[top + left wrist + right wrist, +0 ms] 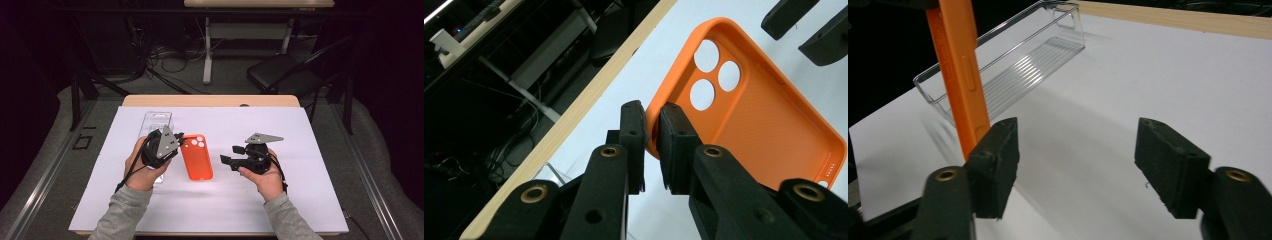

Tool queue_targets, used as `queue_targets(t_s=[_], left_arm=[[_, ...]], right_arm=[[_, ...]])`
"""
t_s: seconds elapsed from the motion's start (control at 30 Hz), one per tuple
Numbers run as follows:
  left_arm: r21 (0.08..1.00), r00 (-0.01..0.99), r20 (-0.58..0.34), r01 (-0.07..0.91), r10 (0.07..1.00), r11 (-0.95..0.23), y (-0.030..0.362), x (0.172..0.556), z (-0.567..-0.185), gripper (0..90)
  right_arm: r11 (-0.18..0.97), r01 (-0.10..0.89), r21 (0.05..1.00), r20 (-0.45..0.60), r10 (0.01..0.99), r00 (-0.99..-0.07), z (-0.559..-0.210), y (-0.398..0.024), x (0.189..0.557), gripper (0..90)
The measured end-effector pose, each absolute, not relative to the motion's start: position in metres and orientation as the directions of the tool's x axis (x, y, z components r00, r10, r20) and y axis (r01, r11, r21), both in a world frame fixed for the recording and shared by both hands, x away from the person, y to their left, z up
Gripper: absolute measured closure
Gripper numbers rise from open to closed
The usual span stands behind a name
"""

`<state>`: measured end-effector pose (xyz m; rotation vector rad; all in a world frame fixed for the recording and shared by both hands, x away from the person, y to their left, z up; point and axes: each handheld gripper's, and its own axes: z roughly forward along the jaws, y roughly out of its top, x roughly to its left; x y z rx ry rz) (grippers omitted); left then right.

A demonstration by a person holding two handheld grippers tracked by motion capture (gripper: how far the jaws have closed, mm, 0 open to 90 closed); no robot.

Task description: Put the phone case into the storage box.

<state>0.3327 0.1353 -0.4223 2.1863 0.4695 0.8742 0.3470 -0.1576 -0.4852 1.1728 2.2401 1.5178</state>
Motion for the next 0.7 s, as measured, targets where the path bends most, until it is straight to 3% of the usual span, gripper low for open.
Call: queue_targets(t_s=[0.7], left_arm=[[0.748,0.703,0.433,0.068,0.564,-0.660,0.1385,0.3354,-0.4232,81.9]], right_arm=[[0.113,0.504,0.856,0.275,0.726,-0.630,-0.4852,-0.1677,0.3510,21.6]])
